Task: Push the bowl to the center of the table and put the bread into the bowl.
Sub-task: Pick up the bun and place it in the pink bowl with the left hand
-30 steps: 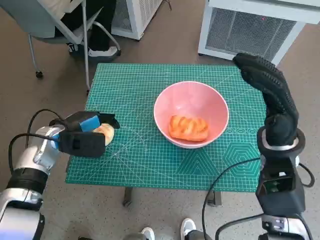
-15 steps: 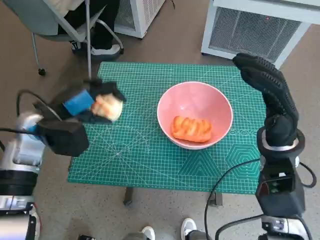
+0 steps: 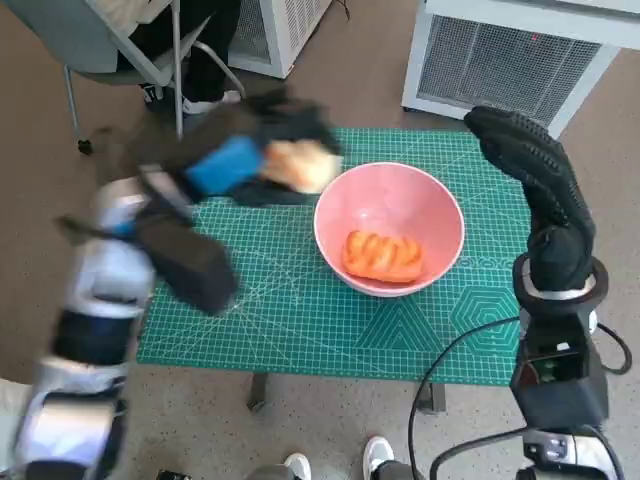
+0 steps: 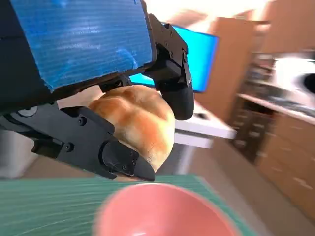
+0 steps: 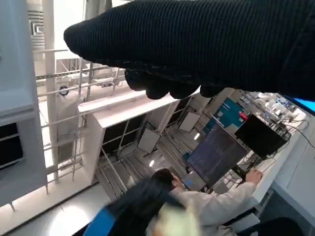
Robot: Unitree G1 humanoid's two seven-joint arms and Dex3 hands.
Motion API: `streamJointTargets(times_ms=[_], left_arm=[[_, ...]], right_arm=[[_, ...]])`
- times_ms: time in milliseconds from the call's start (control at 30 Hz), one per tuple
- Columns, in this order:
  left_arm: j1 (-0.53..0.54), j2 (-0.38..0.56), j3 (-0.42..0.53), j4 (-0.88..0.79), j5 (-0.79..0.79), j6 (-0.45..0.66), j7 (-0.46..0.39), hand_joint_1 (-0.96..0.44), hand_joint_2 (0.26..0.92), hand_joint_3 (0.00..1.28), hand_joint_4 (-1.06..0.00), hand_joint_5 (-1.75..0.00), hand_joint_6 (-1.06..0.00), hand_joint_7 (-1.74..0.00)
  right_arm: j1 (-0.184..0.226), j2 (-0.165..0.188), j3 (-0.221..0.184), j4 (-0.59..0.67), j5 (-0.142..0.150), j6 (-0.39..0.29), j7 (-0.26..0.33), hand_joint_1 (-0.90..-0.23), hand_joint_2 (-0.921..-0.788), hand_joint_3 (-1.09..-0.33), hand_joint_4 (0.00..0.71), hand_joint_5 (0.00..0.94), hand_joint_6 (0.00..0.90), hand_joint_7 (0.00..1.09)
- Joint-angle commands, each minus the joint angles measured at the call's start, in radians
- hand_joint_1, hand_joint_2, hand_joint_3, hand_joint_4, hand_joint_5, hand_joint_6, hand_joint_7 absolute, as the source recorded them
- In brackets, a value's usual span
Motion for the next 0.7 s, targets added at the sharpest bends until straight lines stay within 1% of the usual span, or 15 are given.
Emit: streamJointTargets(times_ms=[33, 200, 267, 300, 333, 367, 400, 433, 467, 500, 533, 567, 633, 700], left_arm=[[-0.068, -0.080, -0.058, 0.179, 0.045, -0.060, 0.046, 0.00, 0.920, 0.11, -0.62, -1.20, -0.59, -1.24], [-0.129, -0.161, -0.115, 0.380, 0.108, -0.096, 0.116, 0.00, 0.921, 0.14, -0.58, -1.25, -0.56, -1.27], [-0.147, -0.185, -0.135, 0.443, 0.129, -0.094, 0.130, 0.00, 0.921, 0.16, -0.56, -1.29, -0.54, -1.27], [-0.155, -0.200, -0.148, 0.475, 0.137, -0.073, 0.116, 0.00, 0.921, 0.18, -0.55, -1.32, -0.51, -1.27], [-0.162, -0.210, -0.157, 0.500, 0.142, -0.060, 0.106, 0.00, 0.921, 0.25, -0.49, -1.37, -0.42, -1.38], [-0.169, -0.222, -0.170, 0.522, 0.148, -0.026, 0.074, 0.00, 0.921, 0.30, -0.45, -1.40, -0.35, -1.46], [-0.179, -0.234, -0.186, 0.539, 0.157, 0.027, 0.022, -0.02, 0.901, 0.29, -0.37, -1.23, -0.28, -1.33], [-0.186, -0.242, -0.197, 0.549, 0.161, 0.062, -0.011, -0.07, 0.876, 0.26, -0.25, -0.83, -0.20, -1.03], [-0.191, -0.246, -0.204, 0.555, 0.164, 0.084, -0.032, -0.10, 0.874, 0.21, -0.20, -0.54, -0.18, -0.78], [-0.201, -0.254, -0.218, 0.558, 0.171, 0.127, -0.074, -0.11, 0.879, 0.18, -0.18, -0.43, -0.18, -0.68], [-0.211, -0.262, -0.231, 0.558, 0.178, 0.173, -0.119, -0.15, 0.880, 0.14, -0.13, -0.28, -0.16, -0.52], [-0.218, -0.268, -0.240, 0.556, 0.182, 0.208, -0.153, -0.19, 0.881, 0.11, -0.08, -0.18, -0.13, -0.41], [-0.223, -0.275, -0.250, 0.547, 0.187, 0.252, -0.192, -0.22, 0.883, 0.08, -0.04, -0.09, -0.11, -0.32], [-0.220, -0.280, -0.260, 0.538, 0.195, 0.280, -0.210, -0.28, 0.887, 0.07, -0.03, -0.05, -0.09, -0.26]], right_arm=[[-0.002, 0.009, 0.003, 0.027, -0.011, -0.007, -0.003, -0.552, -0.921, -0.810, 0.306, 0.002, -0.001, 0.66], [0.007, 0.014, 0.005, 0.016, -0.005, -0.007, 0.000, -0.551, -0.921, -0.810, 0.306, 0.002, -0.001, 0.66], [0.013, 0.015, 0.005, 0.008, -0.003, -0.006, 0.000, -0.551, -0.921, -0.811, 0.305, 0.002, -0.001, 0.66], [0.017, 0.015, 0.005, 0.004, -0.002, -0.005, 0.001, -0.551, -0.921, -0.811, 0.305, 0.002, -0.001, 0.66], [0.020, 0.015, 0.004, 0.000, -0.002, -0.004, 0.001, -0.550, -0.921, -0.812, 0.305, 0.002, -0.001, 0.66], [0.023, 0.014, 0.004, -0.004, 0.000, -0.003, 0.001, -0.550, -0.921, -0.812, 0.305, 0.002, -0.001, 0.66], [0.026, 0.013, 0.003, -0.010, 0.001, -0.001, 0.002, -0.549, -0.921, -0.813, 0.305, 0.002, -0.001, 0.66], [0.029, 0.013, 0.002, -0.014, 0.002, 0.001, 0.002, -0.547, -0.921, -0.814, 0.305, 0.001, -0.001, 0.66], [0.030, 0.012, 0.001, -0.017, 0.002, 0.002, 0.003, -0.546, -0.921, -0.814, 0.305, 0.001, -0.001, 0.66], [0.034, 0.012, 0.000, -0.022, 0.002, 0.005, 0.003, -0.546, -0.921, -0.815, 0.304, 0.001, -0.001, 0.66], [0.039, 0.010, -0.001, -0.028, 0.003, 0.007, 0.003, -0.545, -0.921, -0.816, 0.304, 0.001, -0.001, 0.66], [0.042, 0.009, -0.003, -0.033, 0.004, 0.010, 0.003, -0.545, -0.921, -0.816, 0.304, 0.001, -0.001, 0.66], [0.047, 0.008, -0.004, -0.039, 0.005, 0.014, 0.004, -0.545, -0.921, -0.817, 0.304, 0.001, -0.001, 0.66], [0.054, 0.006, -0.008, -0.047, 0.006, 0.019, 0.003, -0.544, -0.921, -0.818, 0.304, 0.001, -0.001, 0.66]])
